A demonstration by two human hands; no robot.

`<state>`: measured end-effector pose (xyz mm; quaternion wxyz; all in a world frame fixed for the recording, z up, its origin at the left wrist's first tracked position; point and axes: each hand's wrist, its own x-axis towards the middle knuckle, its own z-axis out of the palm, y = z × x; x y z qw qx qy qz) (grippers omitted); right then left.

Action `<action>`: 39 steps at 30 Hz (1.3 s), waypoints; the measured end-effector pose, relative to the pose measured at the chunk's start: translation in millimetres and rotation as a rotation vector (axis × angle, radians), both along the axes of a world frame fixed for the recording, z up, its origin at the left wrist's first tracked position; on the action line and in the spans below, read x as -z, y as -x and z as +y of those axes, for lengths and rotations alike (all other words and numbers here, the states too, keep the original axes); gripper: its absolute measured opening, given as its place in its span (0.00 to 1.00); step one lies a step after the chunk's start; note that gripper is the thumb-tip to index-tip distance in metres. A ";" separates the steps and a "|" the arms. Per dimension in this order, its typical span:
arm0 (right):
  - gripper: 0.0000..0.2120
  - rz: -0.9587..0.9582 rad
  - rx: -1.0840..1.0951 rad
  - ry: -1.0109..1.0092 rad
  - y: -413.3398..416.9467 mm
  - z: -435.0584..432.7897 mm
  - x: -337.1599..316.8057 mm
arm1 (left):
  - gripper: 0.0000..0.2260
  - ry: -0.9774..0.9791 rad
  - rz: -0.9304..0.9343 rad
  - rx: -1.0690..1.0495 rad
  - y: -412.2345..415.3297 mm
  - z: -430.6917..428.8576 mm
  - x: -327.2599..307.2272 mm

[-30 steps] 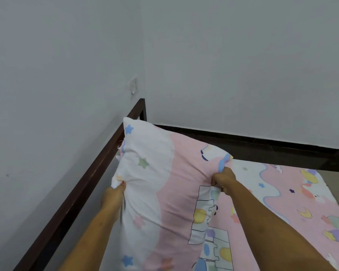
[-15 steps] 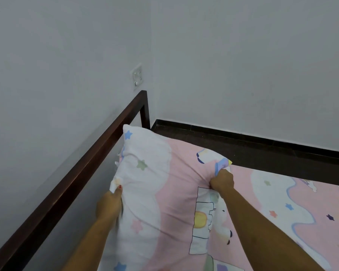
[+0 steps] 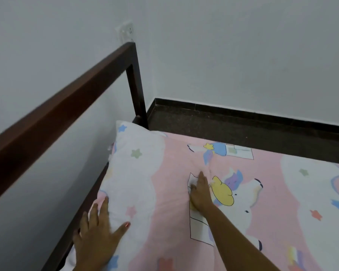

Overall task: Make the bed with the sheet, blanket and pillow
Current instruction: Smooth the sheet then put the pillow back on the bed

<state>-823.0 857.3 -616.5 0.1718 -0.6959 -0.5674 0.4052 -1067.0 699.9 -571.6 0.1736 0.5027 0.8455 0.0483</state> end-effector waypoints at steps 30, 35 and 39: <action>0.39 -0.288 -0.307 -0.145 -131.8 -163.2 27.8 | 0.25 -0.303 0.173 0.628 -188.7 -49.6 34.5; 0.28 -0.455 -0.221 -0.114 -150.0 -249.7 61.1 | 0.30 -0.291 0.211 0.792 -232.1 -100.1 69.5; 0.27 -0.483 -0.186 -0.251 -162.0 -333.4 86.8 | 0.35 -0.276 0.208 0.880 -260.0 -152.5 115.1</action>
